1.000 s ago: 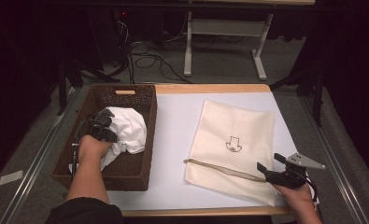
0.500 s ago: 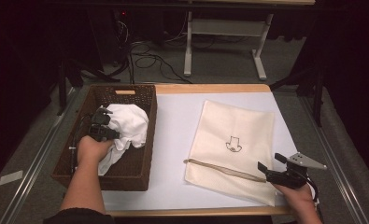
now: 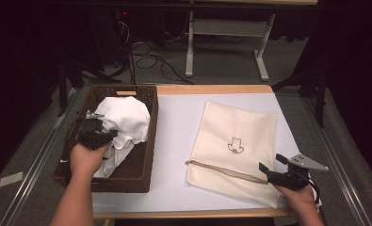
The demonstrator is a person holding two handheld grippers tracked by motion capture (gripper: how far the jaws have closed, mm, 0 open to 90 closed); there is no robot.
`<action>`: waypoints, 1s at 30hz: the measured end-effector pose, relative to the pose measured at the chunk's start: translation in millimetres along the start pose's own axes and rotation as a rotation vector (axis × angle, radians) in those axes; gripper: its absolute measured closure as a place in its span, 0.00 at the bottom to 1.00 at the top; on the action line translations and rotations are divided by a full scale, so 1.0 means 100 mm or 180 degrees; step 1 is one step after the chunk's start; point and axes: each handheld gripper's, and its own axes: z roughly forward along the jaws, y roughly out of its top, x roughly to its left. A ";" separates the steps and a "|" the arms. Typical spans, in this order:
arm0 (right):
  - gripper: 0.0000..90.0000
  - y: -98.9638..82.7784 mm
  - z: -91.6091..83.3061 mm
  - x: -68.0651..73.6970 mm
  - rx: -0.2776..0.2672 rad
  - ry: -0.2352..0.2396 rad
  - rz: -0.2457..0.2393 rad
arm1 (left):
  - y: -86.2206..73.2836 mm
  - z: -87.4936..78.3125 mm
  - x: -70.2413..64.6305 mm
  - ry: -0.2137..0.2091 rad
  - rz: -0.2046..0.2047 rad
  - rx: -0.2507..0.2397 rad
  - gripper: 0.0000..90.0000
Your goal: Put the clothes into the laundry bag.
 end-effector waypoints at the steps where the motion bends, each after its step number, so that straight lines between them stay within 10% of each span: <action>1: 0.19 0.00 0.00 0.00 0.0000 0.0005 -0.0006 | -0.01 -0.01 -0.01 -0.0004 0.0007 -0.0061 0.80; 18: 0.21 -0.01 -0.01 -0.01 -0.0053 -0.0052 -0.0025 | -0.14 -0.32 -0.02 0.0052 0.0005 -0.1035 0.82; 26: 0.21 -0.01 -0.01 -0.01 -0.0062 -0.0047 -0.0031 | -0.17 -0.38 -0.05 0.0103 0.0078 -0.1280 0.82; 30: 0.21 -0.02 -0.01 -0.01 -0.0043 -0.0032 -0.0023 | -0.15 -0.32 -0.03 -0.0001 0.0062 -0.1072 0.82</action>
